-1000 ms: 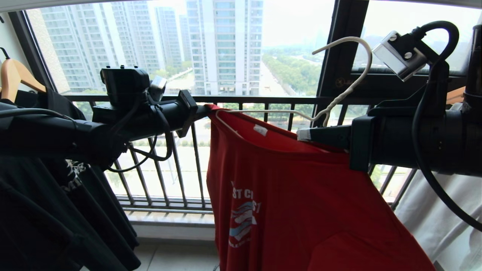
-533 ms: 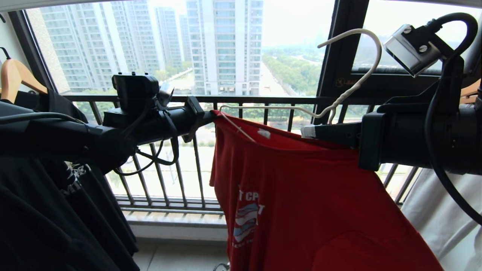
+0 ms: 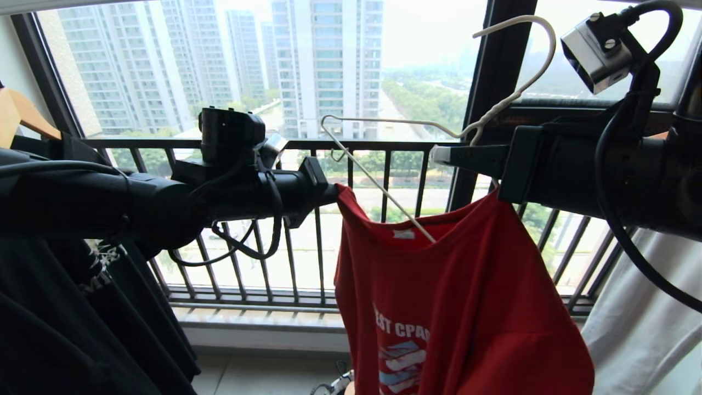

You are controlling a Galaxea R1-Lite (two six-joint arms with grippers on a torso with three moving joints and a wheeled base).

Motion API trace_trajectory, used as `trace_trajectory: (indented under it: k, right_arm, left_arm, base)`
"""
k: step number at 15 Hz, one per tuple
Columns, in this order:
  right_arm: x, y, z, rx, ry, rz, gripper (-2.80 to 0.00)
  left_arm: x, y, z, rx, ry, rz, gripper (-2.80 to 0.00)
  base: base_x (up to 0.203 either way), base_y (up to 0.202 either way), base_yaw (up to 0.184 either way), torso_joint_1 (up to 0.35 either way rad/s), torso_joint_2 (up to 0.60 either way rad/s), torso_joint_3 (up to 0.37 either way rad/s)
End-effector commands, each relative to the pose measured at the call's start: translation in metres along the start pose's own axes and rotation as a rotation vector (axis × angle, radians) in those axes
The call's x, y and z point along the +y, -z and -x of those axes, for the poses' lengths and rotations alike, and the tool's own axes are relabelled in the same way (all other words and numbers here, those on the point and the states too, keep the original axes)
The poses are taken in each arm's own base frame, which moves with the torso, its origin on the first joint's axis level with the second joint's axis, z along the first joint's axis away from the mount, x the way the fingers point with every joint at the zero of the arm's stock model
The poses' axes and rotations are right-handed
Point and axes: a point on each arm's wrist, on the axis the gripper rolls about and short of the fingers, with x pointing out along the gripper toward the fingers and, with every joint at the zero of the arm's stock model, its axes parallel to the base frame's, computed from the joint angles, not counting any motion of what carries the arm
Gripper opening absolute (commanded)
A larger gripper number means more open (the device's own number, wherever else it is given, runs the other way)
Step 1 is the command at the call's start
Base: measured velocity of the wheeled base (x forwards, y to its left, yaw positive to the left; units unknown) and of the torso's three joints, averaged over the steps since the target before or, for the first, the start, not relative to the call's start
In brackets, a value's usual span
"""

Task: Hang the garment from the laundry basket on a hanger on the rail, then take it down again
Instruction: Take the clothes off the clothes rack

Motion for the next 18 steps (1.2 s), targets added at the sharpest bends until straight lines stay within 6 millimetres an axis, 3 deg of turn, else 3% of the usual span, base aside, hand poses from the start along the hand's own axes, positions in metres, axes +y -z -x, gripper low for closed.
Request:
trace_trajectory:
  k: [1,7,13,16,18]
  right_arm:
    - [-0.01,-0.002,-0.007,-0.054,0.018,-0.04,-2.8]
    - [-0.02,-0.009,-0.023,-0.249,0.106,-0.063,-2.8]
    - [-0.027,0.005,-0.039,-0.191,0.108,-0.057,-2.8]
    - [-0.026,0.003,-0.038,-0.204,0.108,-0.059,-2.8]
    - [-0.025,0.001,-0.035,-0.211,0.106,-0.059,-2.8]
  left_arm:
    - [-0.013,0.001,0.005,-0.001,0.009,-0.01,-2.8]
    - [-0.048,0.025,0.02,0.048,0.08,-0.043,-2.8]
    - [-0.07,0.036,0.039,0.067,0.104,-0.085,-2.8]
    - [-0.081,0.074,0.027,0.244,0.076,-0.108,-2.8]
    - [-0.07,0.098,0.004,0.388,-0.029,-0.154,-2.8]
  base:
    - [0.0,0.0,0.0,0.0,0.0,0.0]
    - [0.0,0.0,0.0,0.0,0.0,0.0]
    - [0.0,0.0,0.0,0.0,0.0,0.0]
    - [0.0,0.0,0.0,0.0,0.0,0.0]
    - [0.0,0.0,0.0,0.0,0.0,0.0]
